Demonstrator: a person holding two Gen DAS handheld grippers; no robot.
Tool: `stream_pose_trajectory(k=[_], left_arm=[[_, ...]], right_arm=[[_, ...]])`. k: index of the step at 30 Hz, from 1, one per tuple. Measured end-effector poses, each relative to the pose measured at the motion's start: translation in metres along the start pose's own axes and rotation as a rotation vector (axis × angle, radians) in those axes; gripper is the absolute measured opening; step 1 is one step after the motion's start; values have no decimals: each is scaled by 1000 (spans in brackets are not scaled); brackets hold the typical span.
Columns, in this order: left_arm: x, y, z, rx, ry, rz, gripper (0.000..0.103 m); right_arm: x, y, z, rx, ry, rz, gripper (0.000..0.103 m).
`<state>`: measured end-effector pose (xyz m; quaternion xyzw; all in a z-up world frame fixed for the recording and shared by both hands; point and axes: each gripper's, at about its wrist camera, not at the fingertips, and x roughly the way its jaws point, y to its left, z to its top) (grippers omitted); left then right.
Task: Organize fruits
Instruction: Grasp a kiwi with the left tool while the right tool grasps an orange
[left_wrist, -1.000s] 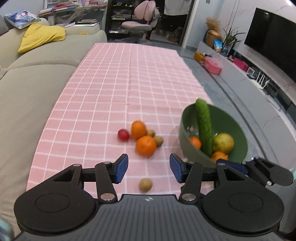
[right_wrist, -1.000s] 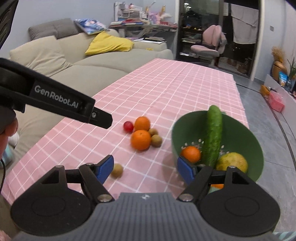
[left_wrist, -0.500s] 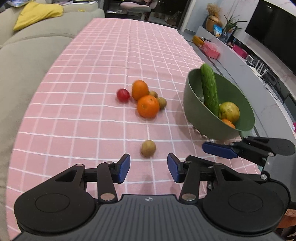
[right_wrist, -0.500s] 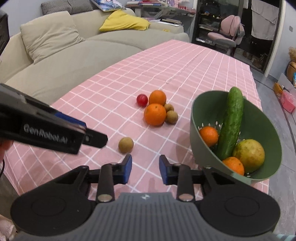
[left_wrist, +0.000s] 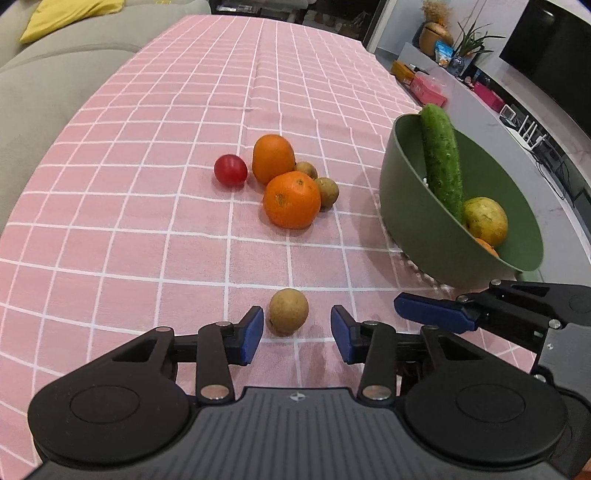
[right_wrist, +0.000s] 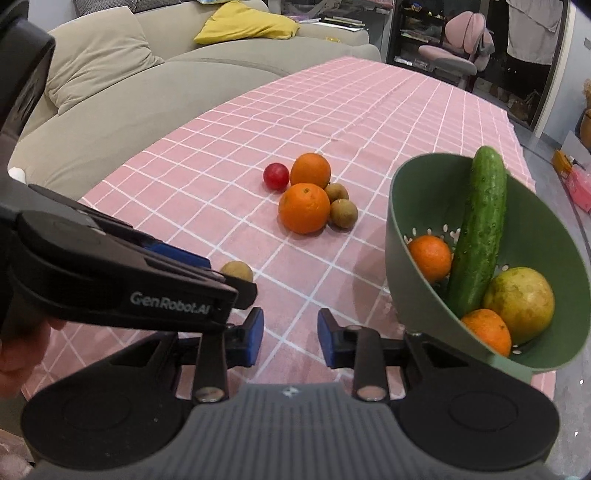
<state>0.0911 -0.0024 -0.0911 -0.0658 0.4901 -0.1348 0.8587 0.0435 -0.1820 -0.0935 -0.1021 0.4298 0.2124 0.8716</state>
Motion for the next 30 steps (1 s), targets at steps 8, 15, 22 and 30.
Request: stream_pose_trajectory(k=[8, 15, 22, 30], left_arm=[[8, 6, 3, -44, -1, -2, 27], [-8, 23, 17, -102, -67, 68, 27], [-16, 44, 27, -167, -97, 169, 27], [-9, 55, 30, -197, -76, 204, 27]], right_arm=[[11, -4, 5, 3, 4, 17, 29], [14, 5, 19, -31, -87, 12, 29], [34, 25, 44, -163, -177, -80, 42], [61, 29, 57, -270, -186, -160, 56]])
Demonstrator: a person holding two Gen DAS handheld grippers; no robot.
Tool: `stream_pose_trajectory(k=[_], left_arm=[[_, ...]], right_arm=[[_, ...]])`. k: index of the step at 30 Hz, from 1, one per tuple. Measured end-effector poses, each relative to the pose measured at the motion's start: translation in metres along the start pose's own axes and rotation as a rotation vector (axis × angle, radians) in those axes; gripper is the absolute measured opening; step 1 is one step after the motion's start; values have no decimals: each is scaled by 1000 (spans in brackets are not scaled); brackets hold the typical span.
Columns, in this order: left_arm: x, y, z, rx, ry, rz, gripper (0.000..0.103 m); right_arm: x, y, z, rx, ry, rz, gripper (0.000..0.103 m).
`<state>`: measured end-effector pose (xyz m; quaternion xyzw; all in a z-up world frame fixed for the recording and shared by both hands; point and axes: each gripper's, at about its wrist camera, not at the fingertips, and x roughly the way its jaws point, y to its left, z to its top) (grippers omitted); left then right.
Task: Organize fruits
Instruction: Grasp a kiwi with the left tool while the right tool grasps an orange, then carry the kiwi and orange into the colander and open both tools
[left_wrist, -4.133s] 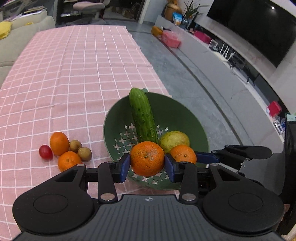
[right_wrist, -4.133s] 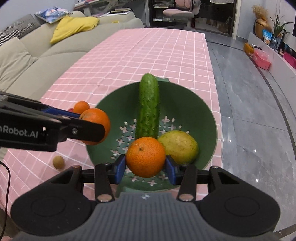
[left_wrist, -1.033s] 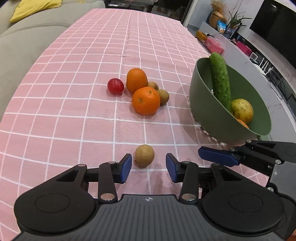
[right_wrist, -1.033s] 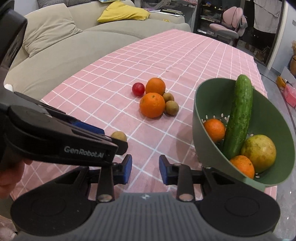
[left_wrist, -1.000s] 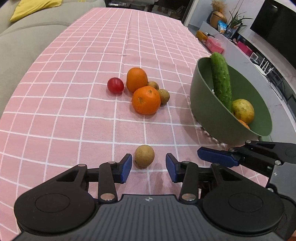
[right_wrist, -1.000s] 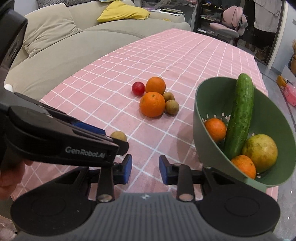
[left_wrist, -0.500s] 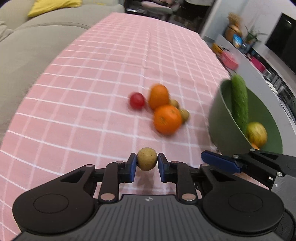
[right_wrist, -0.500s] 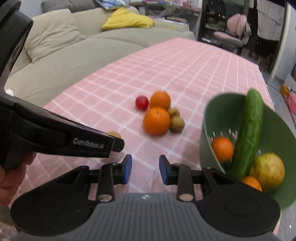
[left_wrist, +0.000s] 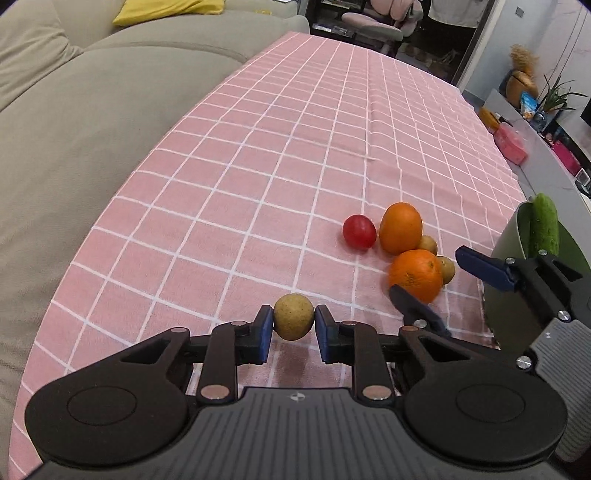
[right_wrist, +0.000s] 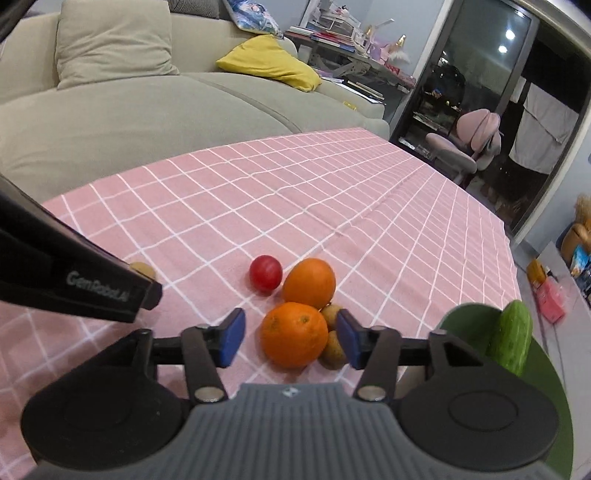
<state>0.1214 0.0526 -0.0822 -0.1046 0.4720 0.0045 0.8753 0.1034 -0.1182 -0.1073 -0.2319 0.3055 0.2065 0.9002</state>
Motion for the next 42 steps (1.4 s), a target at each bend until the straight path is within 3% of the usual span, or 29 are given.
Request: stream_pose_trajectory(k=[4, 7, 9, 18, 27, 33, 42], left_arm=[[3, -2, 2, 1, 1, -5, 27], [4, -3, 2, -2, 4, -8, 27], [5, -3, 2, -1, 6, -5, 27], [-3, -5, 6, -4, -10, -21, 27], [-36, -24, 18, 38, -85, -69, 27], [-56, -40, 26, 44, -114, -150, 27], [-82, -93, 33, 154, -148, -273, 27]], right_arm=[[10, 2, -3, -25, 16, -8, 56], [15, 6, -4, -60, 18, -24, 53], [20, 8, -4, -72, 32, -31, 46], [19, 7, -8, -79, 32, -45, 41], [-27, -13, 9, -9, -47, -19, 41], [-70, -47, 14, 108, -84, -16, 41], [-120, -93, -4, 281, -58, -37, 41]])
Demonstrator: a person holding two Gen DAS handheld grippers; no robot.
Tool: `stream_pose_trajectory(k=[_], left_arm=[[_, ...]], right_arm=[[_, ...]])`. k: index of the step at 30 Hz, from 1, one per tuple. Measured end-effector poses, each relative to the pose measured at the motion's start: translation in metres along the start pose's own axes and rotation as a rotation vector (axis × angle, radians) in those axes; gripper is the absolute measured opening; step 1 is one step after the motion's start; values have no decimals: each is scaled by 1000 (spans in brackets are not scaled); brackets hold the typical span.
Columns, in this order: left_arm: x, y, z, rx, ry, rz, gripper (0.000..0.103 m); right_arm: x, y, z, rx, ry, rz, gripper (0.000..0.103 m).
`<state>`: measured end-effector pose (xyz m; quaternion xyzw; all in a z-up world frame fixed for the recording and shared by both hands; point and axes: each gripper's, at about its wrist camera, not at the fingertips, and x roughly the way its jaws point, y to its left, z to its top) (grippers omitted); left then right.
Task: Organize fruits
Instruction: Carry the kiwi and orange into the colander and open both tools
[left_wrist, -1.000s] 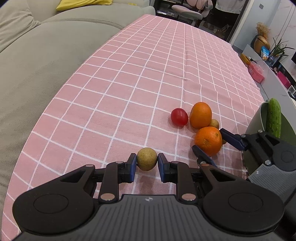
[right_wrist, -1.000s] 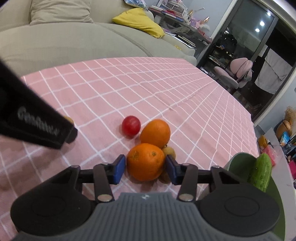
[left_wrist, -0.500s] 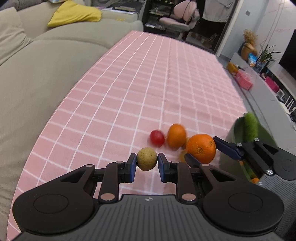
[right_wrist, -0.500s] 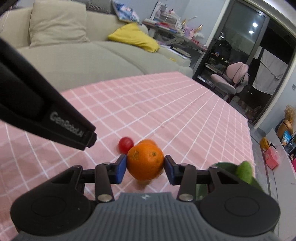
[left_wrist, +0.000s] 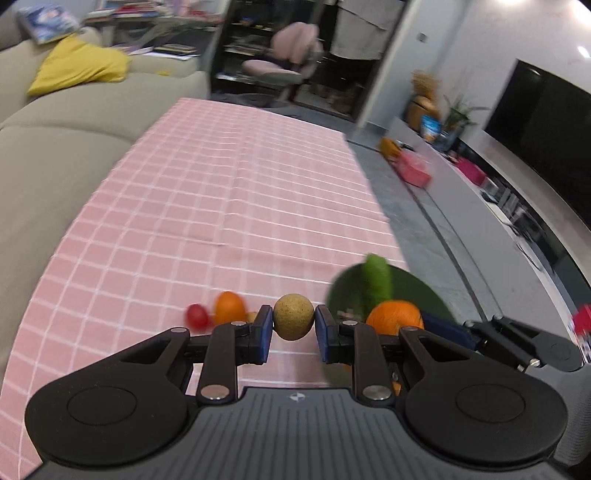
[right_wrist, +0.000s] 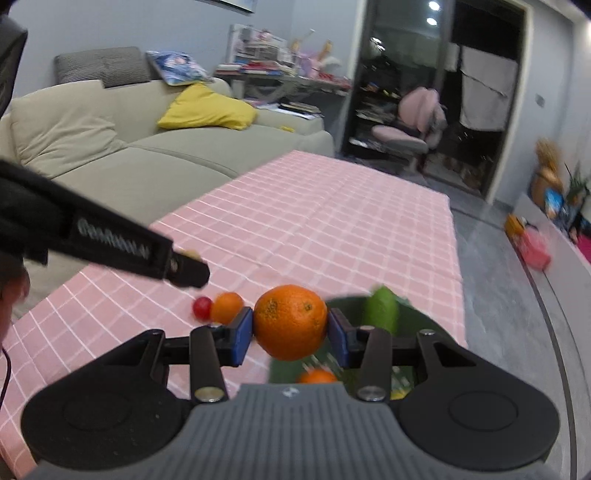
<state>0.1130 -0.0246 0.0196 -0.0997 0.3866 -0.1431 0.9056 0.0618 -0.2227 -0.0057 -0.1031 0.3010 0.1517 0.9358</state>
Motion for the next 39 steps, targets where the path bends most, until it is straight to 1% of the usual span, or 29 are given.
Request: stream_pose_trajectory(k=[3, 6, 9, 11, 12, 14, 16, 21, 24, 27, 31, 32, 37, 39], left_arm=[[7, -16, 1, 29, 22, -41, 27], [21, -29, 3, 36, 60, -83, 27], [37, -39, 3, 61, 100, -93, 27], [51, -47, 3, 95, 146, -84, 27], [57, -51, 3, 115, 163, -67, 27], [68, -57, 0, 159, 184, -33, 27], [77, -61, -2, 192, 208, -14, 27], [92, -61, -9, 220, 247, 5, 27], [98, -60, -10, 229, 262, 9, 27], [104, -61, -12, 237, 269, 12, 27], [110, -62, -16, 263, 280, 12, 27], [111, -62, -17, 263, 278, 11, 29], [111, -66, -18, 285, 269, 16, 30], [111, -66, -17, 284, 267, 18, 33]], right_arm=[[-4, -16, -11, 39, 49, -12, 41], [-1, -33, -18, 128, 106, 15, 41], [4, -43, -24, 193, 153, 37, 41], [9, -45, -28, 209, 182, 45, 41], [11, -46, -30, 217, 194, 52, 41], [17, -50, -32, 232, 213, 63, 41], [24, -52, -34, 237, 230, 73, 41], [37, -53, -35, 244, 259, 100, 41], [41, -52, -35, 233, 268, 114, 41], [46, -49, -34, 219, 275, 108, 41], [51, -53, -36, 232, 289, 111, 42], [51, -53, -36, 235, 293, 111, 42], [54, -55, -37, 250, 295, 115, 43], [54, -55, -37, 250, 296, 111, 43]])
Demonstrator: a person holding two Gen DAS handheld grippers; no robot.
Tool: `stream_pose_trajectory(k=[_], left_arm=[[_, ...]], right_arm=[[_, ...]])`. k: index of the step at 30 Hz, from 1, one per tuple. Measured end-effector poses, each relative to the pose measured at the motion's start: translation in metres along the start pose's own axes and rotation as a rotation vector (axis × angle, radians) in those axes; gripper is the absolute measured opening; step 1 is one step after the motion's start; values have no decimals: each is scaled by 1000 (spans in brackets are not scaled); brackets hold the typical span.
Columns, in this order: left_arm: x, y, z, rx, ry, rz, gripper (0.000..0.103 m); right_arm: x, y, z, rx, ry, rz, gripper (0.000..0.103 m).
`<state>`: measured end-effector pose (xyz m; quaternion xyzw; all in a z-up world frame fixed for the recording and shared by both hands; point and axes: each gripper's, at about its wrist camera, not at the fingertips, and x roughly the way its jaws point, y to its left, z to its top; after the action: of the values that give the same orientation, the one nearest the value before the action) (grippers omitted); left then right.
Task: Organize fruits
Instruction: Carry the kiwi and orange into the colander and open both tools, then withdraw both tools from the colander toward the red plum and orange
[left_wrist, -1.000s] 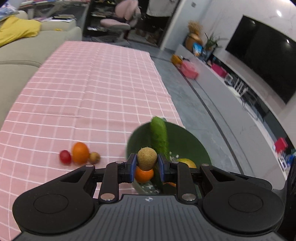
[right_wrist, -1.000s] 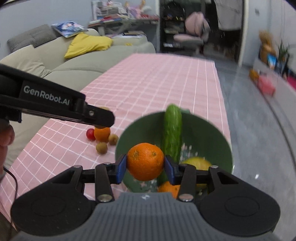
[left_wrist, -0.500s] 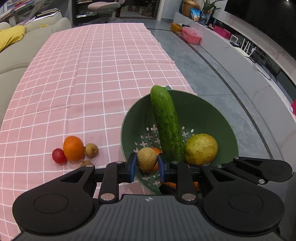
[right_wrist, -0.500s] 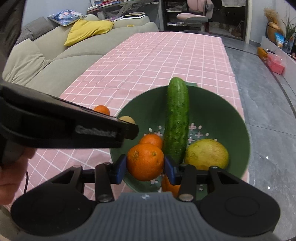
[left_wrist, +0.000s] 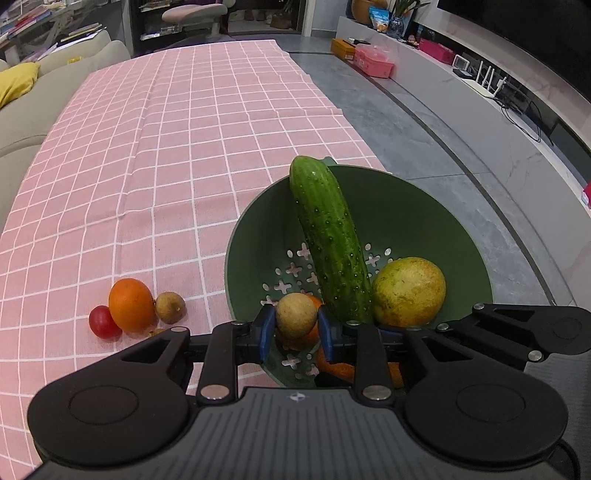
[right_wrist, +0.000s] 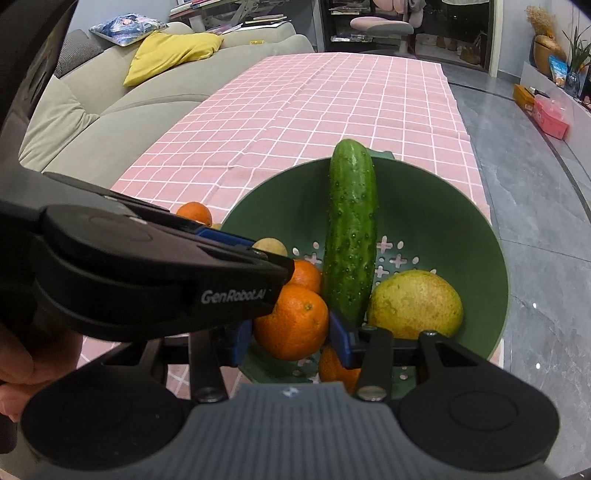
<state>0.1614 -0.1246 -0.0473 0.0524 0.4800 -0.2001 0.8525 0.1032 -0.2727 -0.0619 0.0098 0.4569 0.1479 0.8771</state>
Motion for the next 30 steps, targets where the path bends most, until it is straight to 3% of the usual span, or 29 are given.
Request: stream_pose_trajectory(k=[1, 3, 6, 20, 26, 30], left_arm=[[-1, 1, 0, -4, -1, -4, 34], [-3, 2, 0, -9, -10, -10, 46], [-9, 2, -1, -10, -31, -26, 53], [-64, 35, -6, -81, -150, 44, 58], [-79, 67, -28, -83, -155, 103, 58], [-88, 93, -44, -150, -171, 95, 58]], right_arm=[[0, 0, 0, 1, 0, -1, 43], [0, 0, 0, 3, -2, -3, 44], [-5, 2, -1, -6, -25, -18, 58], [-35, 13, 0, -6, -176, -97, 64], [-41, 39, 5, -78, -235, -93, 64], [-35, 60, 11, -145, -238, -79, 64]])
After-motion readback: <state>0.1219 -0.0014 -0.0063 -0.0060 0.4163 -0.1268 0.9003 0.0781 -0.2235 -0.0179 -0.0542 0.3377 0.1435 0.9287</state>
